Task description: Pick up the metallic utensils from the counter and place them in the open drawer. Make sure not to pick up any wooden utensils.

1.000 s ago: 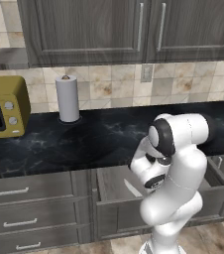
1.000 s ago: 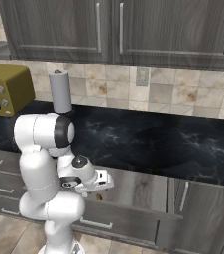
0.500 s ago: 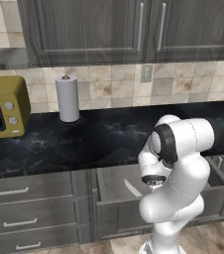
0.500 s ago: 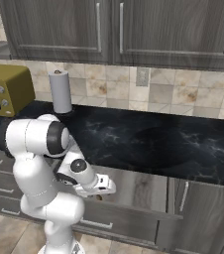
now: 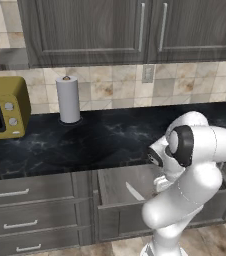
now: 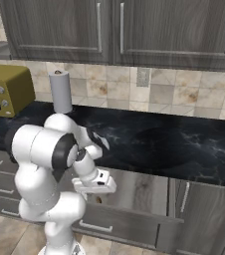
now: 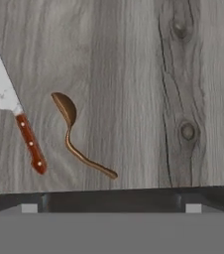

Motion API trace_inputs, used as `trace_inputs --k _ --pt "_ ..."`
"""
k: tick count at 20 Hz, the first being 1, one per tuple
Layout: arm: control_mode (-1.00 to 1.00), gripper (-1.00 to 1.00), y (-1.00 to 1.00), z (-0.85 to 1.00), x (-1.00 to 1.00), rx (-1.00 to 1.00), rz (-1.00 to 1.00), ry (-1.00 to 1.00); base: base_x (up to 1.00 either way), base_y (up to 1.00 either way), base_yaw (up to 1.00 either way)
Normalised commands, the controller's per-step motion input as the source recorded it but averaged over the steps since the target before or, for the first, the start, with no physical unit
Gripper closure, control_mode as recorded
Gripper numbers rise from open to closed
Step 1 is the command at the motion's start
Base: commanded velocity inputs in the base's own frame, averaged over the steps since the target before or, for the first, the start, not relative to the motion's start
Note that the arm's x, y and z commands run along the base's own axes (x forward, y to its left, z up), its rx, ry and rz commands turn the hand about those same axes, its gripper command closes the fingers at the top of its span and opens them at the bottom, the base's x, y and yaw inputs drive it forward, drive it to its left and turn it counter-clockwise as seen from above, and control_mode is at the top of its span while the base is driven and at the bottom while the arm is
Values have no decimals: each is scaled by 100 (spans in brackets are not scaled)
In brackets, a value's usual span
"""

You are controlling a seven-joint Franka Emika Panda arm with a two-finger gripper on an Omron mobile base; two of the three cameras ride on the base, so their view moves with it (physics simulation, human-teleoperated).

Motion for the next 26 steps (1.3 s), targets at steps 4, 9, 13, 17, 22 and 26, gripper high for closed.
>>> trace_inputs --k 4,9,13,17,22,26 --pt "-100 -100 -24 100 62 14 -13 24 0 0 0" --pt "-100 -100 -53 100 13 20 -10 24 0 0 0" --pt "-100 -100 -51 100 0 19 -6 25 0 0 0" --pt "-100 -100 -31 100 -10 14 -3 27 0 0 0" --pt "-100 -100 -6 100 -11 9 0 27 0 0 0" --pt "-100 -100 0 100 -38 5 0 22 0 0 0"
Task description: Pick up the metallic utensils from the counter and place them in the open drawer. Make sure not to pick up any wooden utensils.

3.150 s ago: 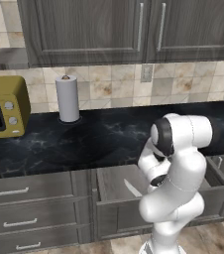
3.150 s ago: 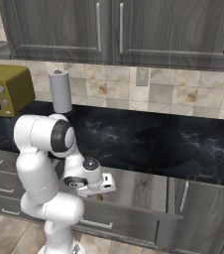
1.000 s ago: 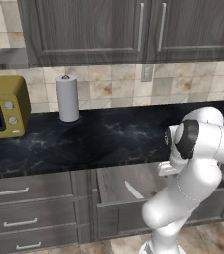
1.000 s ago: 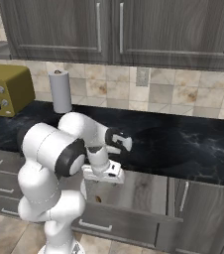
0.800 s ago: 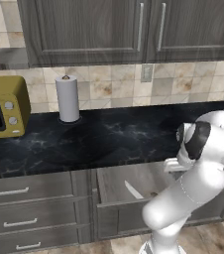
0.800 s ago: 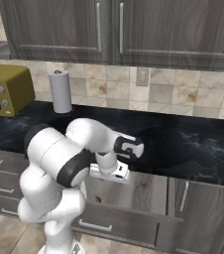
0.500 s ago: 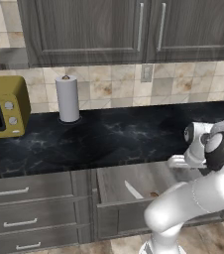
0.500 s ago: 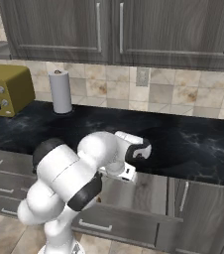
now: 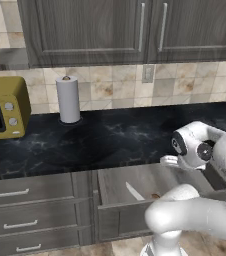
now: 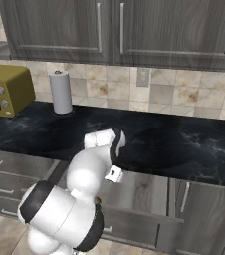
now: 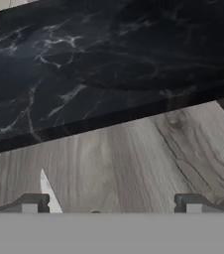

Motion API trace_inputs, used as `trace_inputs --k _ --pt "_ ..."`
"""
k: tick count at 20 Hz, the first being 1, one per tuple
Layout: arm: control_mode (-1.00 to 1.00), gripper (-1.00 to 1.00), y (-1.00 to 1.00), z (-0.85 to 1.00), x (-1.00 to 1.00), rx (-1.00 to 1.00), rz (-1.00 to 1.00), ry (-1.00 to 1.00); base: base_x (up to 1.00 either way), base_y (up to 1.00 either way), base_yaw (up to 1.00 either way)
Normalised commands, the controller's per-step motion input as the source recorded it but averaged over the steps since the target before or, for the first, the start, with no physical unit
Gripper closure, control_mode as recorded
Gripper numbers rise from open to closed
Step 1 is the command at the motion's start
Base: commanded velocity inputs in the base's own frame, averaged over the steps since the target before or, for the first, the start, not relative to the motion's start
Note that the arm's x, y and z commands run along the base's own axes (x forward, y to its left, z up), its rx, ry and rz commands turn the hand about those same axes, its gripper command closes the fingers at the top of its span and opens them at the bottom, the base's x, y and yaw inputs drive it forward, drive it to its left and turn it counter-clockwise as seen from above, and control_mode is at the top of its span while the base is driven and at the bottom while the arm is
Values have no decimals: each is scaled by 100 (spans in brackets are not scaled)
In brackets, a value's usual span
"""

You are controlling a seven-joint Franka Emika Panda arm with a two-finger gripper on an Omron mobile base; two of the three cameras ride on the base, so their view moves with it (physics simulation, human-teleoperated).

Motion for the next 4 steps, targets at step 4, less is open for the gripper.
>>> trace_inputs --k 4 --pt "-100 -100 4 100 -20 0 0 24 0 0 0"
